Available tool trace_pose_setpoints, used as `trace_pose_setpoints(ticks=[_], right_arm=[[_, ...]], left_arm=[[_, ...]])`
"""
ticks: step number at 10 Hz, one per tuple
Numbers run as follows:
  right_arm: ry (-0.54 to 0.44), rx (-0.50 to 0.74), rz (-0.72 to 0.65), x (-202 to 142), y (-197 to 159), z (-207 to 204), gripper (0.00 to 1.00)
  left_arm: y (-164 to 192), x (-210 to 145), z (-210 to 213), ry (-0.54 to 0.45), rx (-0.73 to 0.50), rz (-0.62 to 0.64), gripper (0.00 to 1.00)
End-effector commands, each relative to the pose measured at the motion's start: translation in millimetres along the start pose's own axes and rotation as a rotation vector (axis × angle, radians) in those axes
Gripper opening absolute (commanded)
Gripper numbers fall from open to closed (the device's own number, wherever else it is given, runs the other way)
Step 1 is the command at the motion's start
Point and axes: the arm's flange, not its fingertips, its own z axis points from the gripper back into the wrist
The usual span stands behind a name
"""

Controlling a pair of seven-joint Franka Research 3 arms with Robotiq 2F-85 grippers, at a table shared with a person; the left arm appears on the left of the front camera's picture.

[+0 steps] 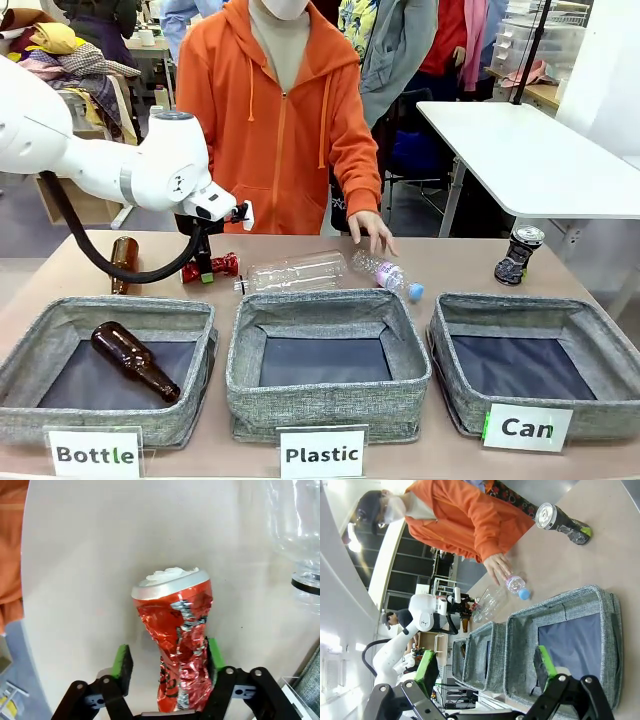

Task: Sort the can waste into the basket.
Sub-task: Pick up the can waste from the table and place it in the right Fabric basket.

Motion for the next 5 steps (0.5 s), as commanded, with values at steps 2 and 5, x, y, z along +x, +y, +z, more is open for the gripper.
trace_pose_setpoints(ticks=[2, 5], right_arm=[[-0.022, 0.028, 0.028, 2.7, -0.6, -1.4, 1.0], [-0.022, 0.028, 0.028, 2.7, -0.6, -1.4, 1.0]], left_arm=[[-3.1, -2.5, 1.7, -0.004, 0.016, 0.017, 0.0], [-4.8, -3.5, 3.7, -0.004, 0.028, 0.007, 0.0]])
